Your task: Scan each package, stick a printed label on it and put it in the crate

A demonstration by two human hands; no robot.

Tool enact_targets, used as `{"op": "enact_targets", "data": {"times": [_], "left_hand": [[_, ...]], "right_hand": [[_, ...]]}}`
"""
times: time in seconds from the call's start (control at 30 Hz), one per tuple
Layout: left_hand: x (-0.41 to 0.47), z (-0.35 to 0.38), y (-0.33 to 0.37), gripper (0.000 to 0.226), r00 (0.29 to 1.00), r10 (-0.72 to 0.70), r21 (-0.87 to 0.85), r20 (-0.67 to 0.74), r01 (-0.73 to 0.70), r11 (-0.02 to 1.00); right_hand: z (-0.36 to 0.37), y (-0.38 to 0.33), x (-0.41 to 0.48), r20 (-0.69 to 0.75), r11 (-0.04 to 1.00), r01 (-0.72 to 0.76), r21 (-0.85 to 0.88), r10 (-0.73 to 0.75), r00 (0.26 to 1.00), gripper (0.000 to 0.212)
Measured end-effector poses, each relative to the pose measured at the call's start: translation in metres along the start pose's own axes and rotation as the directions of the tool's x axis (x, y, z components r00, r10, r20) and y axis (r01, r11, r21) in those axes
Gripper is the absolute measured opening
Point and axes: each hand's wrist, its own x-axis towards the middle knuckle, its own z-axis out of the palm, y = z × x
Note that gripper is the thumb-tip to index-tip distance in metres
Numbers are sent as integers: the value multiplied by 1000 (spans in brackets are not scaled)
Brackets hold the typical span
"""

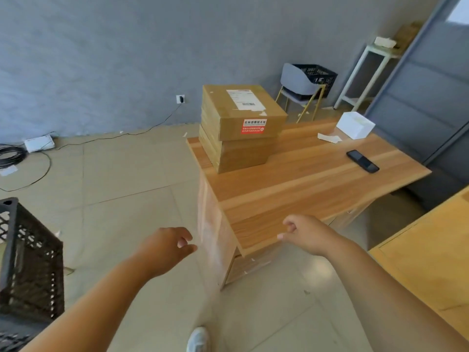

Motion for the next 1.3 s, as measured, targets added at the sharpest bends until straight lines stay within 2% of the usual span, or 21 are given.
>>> {"op": "enact_targets", "data": {"times": [0.17, 0.27, 0.43, 0.5, 0.57, 0.67, 0.73, 0.8, 0.87, 0.93, 1.07, 1.2, 1.3], "left_hand": [[76, -9, 32, 25, 996, 12, -112, -90, -22, 994], [131, -19, 51, 22, 990, -11, -236, -139, -22, 972], [212, -44, 78, 21, 939, -122, -431, -323, -31, 902], [240, -55, 85, 27, 891, -200, -489, -407, -28, 872], [265, -64, 91, 42, 861, -273, -555, -428, -12, 832], [294, -76, 96, 64, 857, -332, -638, -395, 5, 770], [304, -81, 98, 65, 872, -323, -666, -367, -4, 746], [313, -84, 103, 52, 890, -298, -698, -344, -30, 716], [318, -85, 108, 25, 898, -283, -714, -338, -49, 698], [321, -85, 112, 14, 888, -285, -703, -360, -58, 708], [319, -84, 127, 17, 843, -326, -696, -427, -77, 714], [312, -73, 161, 13, 810, -302, -695, -502, -171, 698], [308, -54, 201, 27, 796, -290, -684, -530, -200, 701]], "right_hand": [[-42, 18, 55, -68, 999, -32, 25, 34, 997, 51], [-71, 20, 96, -159, 998, -28, 64, 38, 986, 43], [-119, 11, 176, -299, 987, -40, 153, 84, 951, 32], [-134, 6, 208, -353, 977, -27, 213, 103, 930, 37], [-146, 1, 238, -412, 953, 14, 304, 119, 903, 49], [-160, -6, 275, -412, 905, 45, 423, 148, 899, 73], [-166, -10, 292, -374, 883, 51, 466, 144, 916, 82], [-173, -12, 310, -335, 849, 82, 521, 115, 935, 76], [-177, -15, 321, -309, 810, 126, 573, 71, 948, 61], [-180, -14, 331, -322, 803, 152, 576, 53, 945, 52], [-189, -2, 338, -379, 808, 202, 554, 28, 925, 40], [-205, 28, 332, -441, 722, 316, 616, -17, 897, 30], [-219, 69, 325, -471, 671, 370, 643, -34, 881, 15]]}}
